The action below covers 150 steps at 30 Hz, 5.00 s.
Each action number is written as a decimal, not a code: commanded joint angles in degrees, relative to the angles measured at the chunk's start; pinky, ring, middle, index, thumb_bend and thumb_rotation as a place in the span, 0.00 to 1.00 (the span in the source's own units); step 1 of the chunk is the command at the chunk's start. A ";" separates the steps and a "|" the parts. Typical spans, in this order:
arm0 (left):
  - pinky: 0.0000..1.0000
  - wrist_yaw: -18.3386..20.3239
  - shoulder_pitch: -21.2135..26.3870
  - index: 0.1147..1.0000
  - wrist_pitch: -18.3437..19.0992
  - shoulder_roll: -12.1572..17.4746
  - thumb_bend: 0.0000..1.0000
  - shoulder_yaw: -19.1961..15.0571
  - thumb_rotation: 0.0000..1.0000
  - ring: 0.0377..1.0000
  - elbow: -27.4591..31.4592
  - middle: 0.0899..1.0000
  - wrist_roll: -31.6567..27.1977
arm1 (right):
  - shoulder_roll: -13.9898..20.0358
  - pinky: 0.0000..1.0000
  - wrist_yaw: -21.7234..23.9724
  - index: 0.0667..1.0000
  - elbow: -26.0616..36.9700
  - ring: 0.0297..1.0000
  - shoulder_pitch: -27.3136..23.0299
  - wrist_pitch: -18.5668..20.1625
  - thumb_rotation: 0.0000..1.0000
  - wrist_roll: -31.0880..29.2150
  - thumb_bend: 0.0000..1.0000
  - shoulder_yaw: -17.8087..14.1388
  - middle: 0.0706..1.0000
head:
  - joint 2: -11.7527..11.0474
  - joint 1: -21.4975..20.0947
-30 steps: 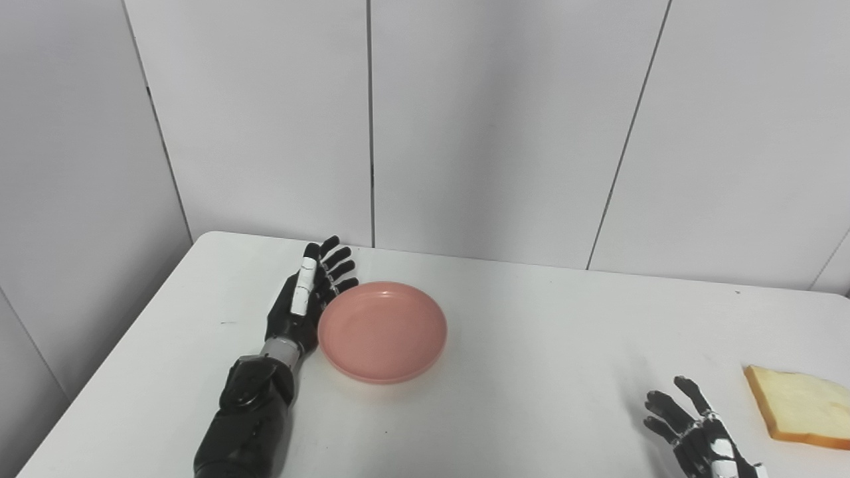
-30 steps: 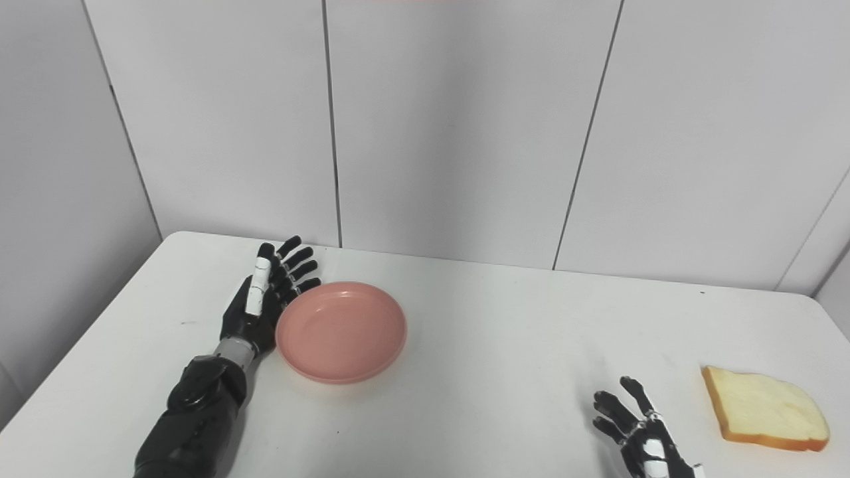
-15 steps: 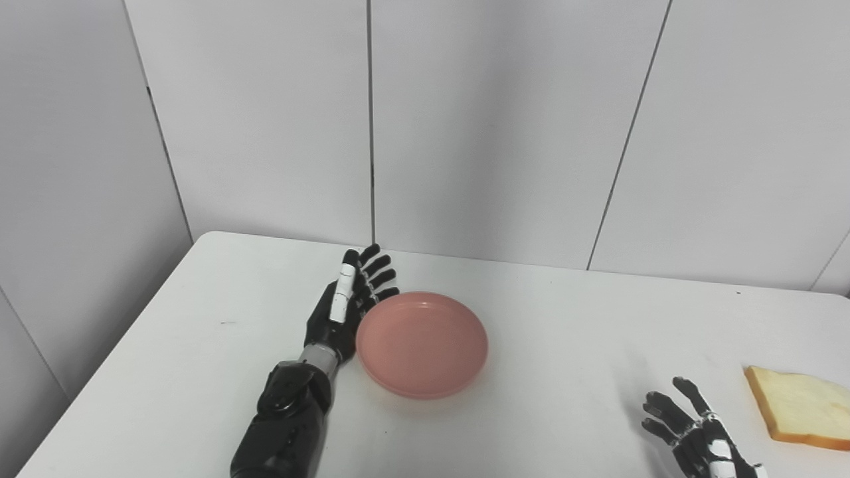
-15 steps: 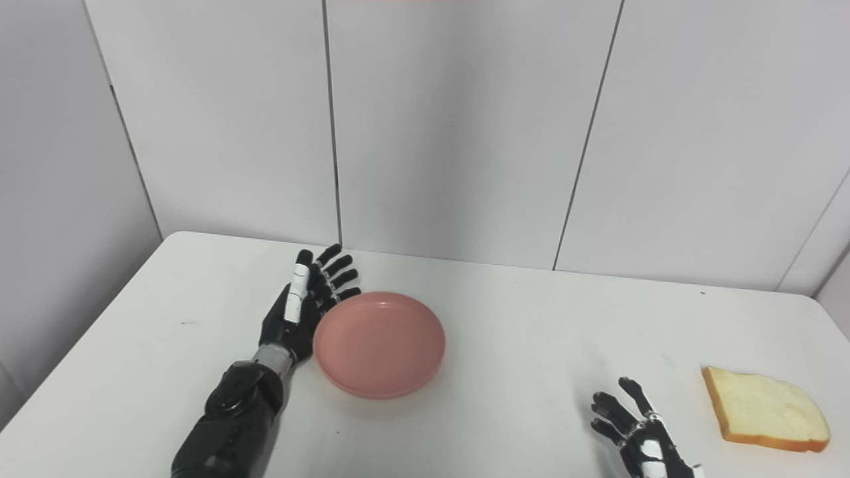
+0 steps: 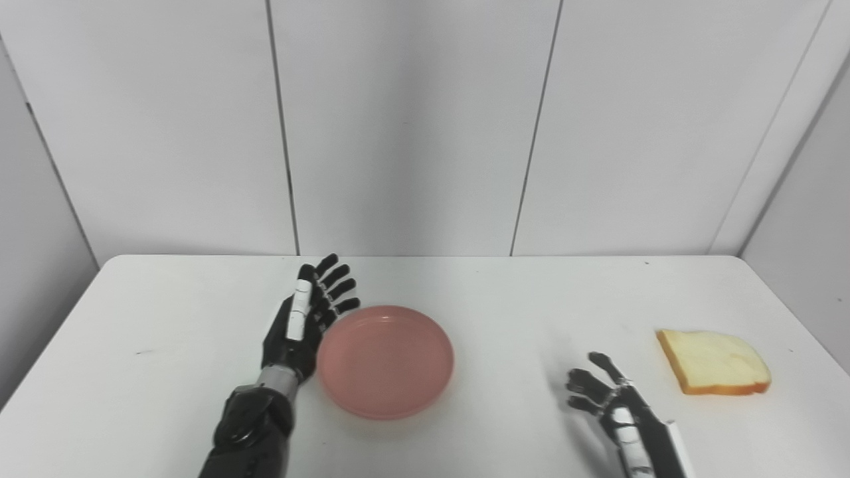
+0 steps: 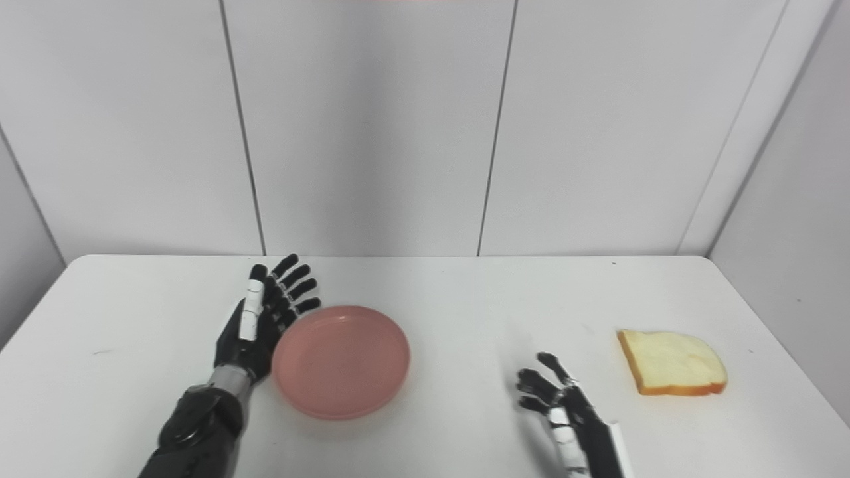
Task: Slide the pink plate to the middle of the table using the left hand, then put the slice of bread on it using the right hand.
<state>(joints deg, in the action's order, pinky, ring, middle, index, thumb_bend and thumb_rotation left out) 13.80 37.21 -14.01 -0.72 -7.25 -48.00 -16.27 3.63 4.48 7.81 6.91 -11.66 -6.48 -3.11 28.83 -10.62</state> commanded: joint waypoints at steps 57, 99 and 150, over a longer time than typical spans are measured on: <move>0.80 2.92 -4.56 0.88 5.25 0.87 0.95 0.09 0.84 0.89 6.36 0.89 -0.94 | 48.96 0.84 9.12 0.86 -6.20 0.92 -18.88 6.20 0.60 28.16 1.00 -4.46 0.90 | -0.43 -6.20; 0.80 2.04 -5.99 0.86 7.23 -0.03 0.95 1.07 0.85 0.88 8.89 0.89 0.07 | 56.65 1.00 44.46 0.97 -23.39 1.00 -46.02 10.60 0.27 43.38 1.00 18.67 1.00 | 0.68 -5.57; 0.76 1.78 -6.91 0.82 9.08 0.28 0.94 1.83 0.84 0.86 11.42 0.88 0.49 | 50.51 1.00 30.56 0.96 -38.49 1.00 -44.20 5.96 0.36 43.08 1.00 20.92 1.00 | 2.35 -4.33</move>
<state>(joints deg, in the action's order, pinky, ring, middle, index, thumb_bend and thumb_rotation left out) 15.90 30.95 -6.27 -0.59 -5.81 -35.59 -16.21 53.72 35.27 -30.86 -35.69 -4.23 36.28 17.29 31.11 -15.03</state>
